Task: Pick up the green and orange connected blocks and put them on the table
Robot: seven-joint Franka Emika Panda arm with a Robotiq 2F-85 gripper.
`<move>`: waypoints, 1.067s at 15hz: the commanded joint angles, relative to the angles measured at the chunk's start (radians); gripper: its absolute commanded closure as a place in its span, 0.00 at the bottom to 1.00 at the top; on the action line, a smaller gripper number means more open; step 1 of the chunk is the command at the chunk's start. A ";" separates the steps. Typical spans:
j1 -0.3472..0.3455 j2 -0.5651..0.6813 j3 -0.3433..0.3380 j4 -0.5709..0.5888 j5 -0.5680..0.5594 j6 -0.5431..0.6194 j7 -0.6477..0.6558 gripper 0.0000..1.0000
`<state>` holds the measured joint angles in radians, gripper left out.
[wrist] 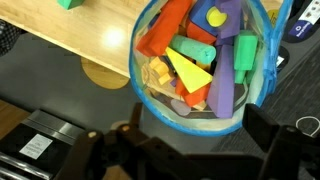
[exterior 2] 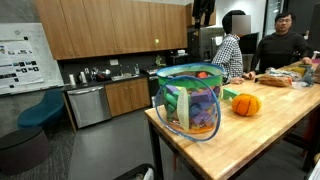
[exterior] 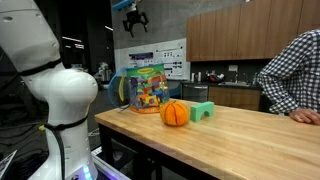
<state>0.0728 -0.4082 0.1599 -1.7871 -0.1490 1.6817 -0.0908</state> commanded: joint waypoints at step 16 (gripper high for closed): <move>0.028 0.093 -0.004 -0.008 -0.010 -0.019 0.014 0.00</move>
<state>0.0900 -0.3209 0.1626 -1.7949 -0.1494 1.6640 -0.0894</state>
